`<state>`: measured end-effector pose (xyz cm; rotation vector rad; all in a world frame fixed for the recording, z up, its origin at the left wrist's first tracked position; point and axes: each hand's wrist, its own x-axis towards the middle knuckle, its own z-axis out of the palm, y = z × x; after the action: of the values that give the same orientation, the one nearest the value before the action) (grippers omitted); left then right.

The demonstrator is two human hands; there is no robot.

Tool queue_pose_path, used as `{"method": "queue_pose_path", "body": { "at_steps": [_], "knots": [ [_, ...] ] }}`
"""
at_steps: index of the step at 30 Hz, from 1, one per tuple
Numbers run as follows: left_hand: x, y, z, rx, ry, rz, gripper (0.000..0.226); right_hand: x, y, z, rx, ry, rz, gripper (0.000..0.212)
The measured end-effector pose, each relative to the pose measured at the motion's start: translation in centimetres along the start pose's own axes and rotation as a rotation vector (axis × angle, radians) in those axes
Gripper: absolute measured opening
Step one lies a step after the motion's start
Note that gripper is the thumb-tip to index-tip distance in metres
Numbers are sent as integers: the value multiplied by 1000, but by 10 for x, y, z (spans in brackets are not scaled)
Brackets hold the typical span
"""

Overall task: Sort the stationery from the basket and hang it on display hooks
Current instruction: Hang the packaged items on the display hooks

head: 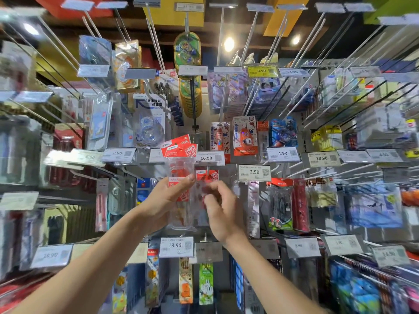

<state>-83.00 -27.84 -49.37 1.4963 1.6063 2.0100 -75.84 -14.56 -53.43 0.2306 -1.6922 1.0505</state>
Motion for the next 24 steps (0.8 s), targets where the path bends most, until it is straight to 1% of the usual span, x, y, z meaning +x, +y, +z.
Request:
{"method": "queue_pose_path", "body": {
  "at_steps": [2, 3, 4, 6, 9, 11, 12, 14, 15, 16, 18, 22, 24],
  "knots": [
    [-1, -5, 1, -18, 26, 8, 46, -6, -12, 0, 71, -168, -17, 18],
    [-1, -6, 2, -22, 38, 9, 46, -8, -16, 0, 40, -231, -10, 23],
    [-1, -7, 3, -23, 43, 7, 47, -9, -17, 2, -30, -249, -5, 29],
    [-3, -9, 5, -22, 43, -5, 55, -10, -19, 5, -126, -183, -25, 38],
    [-5, -14, 2, -46, 9, -41, 83, -9, -17, 5, -102, -111, -52, 26],
    [-6, -17, -2, -82, -20, -34, 90, -11, -17, -1, -39, -146, 14, 26],
    [-7, -18, -4, -102, -22, -24, 86, -12, -16, -4, 49, -178, 85, 30],
    [-8, -18, -7, -139, 0, -19, 69, -14, -13, -13, 289, -209, 257, 39],
    [-7, -18, -8, -142, 16, -22, 61, -15, -10, -19, 359, -209, 318, 41],
    [-6, -16, -8, -131, 24, -24, 56, -15, -6, -26, 357, -210, 350, 44],
    [-5, -10, -7, -107, 31, -29, 53, -19, 0, -39, 244, -234, 399, 46],
    [1, 6, -2, -131, 51, 18, 50, -22, 12, -53, 18, -233, 515, 28],
    [6, 13, -1, -138, 50, 24, 48, -17, 16, -55, -50, -220, 540, 31]
  ]
}}
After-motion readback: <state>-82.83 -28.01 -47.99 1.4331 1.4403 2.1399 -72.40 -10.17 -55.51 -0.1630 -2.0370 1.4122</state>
